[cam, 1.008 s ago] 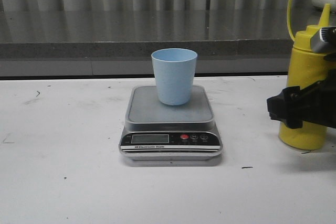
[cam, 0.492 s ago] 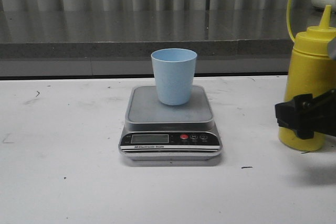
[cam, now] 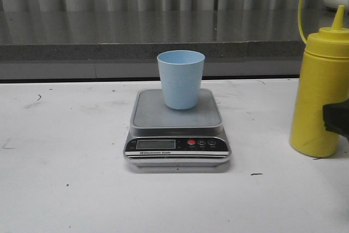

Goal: Pour seasoning into cup on scale with both arms

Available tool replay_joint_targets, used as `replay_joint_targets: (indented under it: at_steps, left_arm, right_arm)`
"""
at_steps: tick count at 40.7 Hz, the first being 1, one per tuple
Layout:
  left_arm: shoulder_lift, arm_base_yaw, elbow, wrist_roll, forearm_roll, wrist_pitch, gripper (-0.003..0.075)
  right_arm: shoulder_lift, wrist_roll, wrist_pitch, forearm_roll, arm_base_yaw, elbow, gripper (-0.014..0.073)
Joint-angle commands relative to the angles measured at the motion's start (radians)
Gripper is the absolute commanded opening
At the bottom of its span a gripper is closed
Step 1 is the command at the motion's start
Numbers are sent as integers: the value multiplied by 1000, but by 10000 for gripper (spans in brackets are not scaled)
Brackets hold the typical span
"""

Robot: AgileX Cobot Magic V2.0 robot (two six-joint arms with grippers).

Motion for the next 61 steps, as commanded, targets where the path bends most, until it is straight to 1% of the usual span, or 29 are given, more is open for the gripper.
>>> replay_joint_targets:
  at_steps: [1,5,9,11,12,16,17,19,21,24,31,32,35,39,40,46,55,61]
  left_arm:
    - [11,0,-25,-9,-7,-88,-20]
    - [11,0,-25,-9,-7,-88,-20]
    - [11,0,-25,-9,-7,-88,-20]
    - [11,0,-25,-9,-7,-88,-20]
    - [11,0,-25,-9,-7,-88,-20]
    - [11,0,-25,-9,-7,-88,-20]
    - [11,0,-25,-9,-7,-88,-20]
    - [11,0,-25,-9,-7,-88,-20]
    - [11,0,-25,-9,-7,-88,-20]
    - [11,0,-25,-9,-7,-88,-20]
    - [11,0,-25,-9,-7,-88,-20]
    - [11,0,-25,-9,-7,-88,-20]
    - [11,0,-25,-9,-7,-88,-20]
    - [11,0,-25,-9,-7,-88,-20]
    - [11,0,-25,-9,-7,-88,-20]
    - [11,0,-25,-9,-7,-88,-20]
    - [11,0,-25,-9,-7,-88,-20]
    - [11,0,-25,-9,-7,-88,-20]
  right_arm:
    - [-108,-7,-117,26,-5,17,631]
    - [-207,-12,-42,49,-5,23,631]
    - [-329,-13,98,49,-5,20,623]
    - [-387,-24,180,50,-5,20,584]
    - [-419,-28,210,51,-5,20,549]
    - [-537,-51,348,51,-5,16,347]
    - [-561,-61,372,51,-5,15,321]
    - [-616,-70,436,51,-5,8,232]
    - [-677,-76,508,51,-5,-7,181]
    - [-753,-97,627,51,-5,-35,148]
    - [-894,-152,901,51,-5,-116,139]
    - [-916,-152,959,51,-5,-130,132]
    - [-970,-152,1073,50,-5,-162,86]
    - [-1056,-152,1208,28,-5,-199,-34]
    - [-1079,-152,1230,17,-5,-204,-70]
    - [-1198,-152,1305,-35,-5,-208,-70]
    - [-1347,-152,1313,-44,-5,-208,-70]
    - [-1371,-152,1311,-44,-5,-208,-70]
